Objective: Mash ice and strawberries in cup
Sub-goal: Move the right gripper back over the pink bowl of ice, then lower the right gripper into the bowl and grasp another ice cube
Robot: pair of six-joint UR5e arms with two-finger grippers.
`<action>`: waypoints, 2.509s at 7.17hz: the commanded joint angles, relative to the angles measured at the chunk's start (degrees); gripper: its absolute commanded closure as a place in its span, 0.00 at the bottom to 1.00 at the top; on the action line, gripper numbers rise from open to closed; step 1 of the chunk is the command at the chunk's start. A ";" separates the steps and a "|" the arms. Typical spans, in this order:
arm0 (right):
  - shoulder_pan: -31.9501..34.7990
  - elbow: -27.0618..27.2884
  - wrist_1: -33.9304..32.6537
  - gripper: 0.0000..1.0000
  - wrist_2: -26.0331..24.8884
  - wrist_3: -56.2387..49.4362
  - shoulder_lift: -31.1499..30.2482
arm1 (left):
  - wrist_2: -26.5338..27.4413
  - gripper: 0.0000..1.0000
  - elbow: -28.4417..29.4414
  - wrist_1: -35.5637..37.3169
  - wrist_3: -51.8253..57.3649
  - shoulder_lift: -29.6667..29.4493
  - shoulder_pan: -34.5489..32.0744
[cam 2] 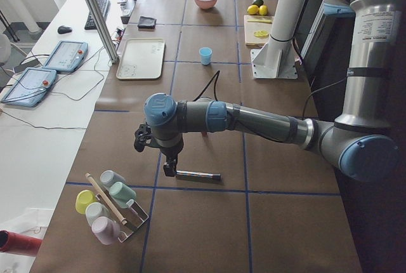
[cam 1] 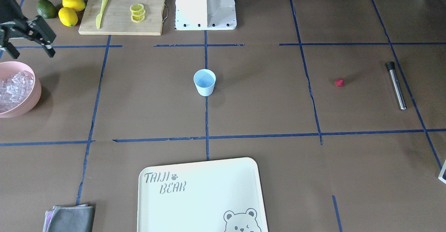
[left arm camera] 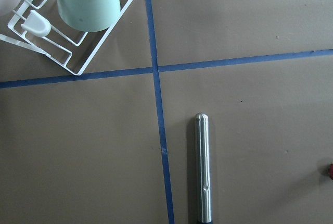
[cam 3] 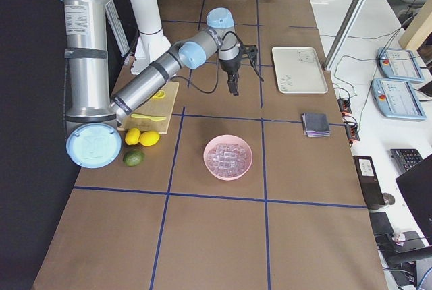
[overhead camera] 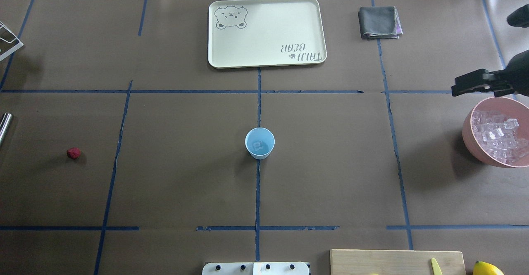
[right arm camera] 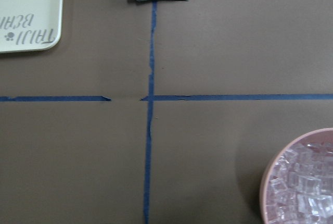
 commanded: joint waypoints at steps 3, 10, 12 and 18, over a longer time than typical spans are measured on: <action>8.23 -15.21 13.23 0.01 4.89 -15.78 -6.55 | 0.03 0.00 -0.92 0.04 -0.75 0.06 0.06; 7.98 -26.58 13.23 0.39 4.71 -17.13 -4.44 | -0.05 0.00 -1.00 0.04 -0.75 0.06 0.06; 5.70 -26.58 13.23 0.43 4.54 -17.04 -4.27 | -0.05 0.00 -0.92 0.04 -0.75 0.24 0.06; 5.16 -31.13 13.31 0.43 2.97 -18.71 -1.72 | -0.14 0.00 -1.27 0.04 -0.75 0.24 0.06</action>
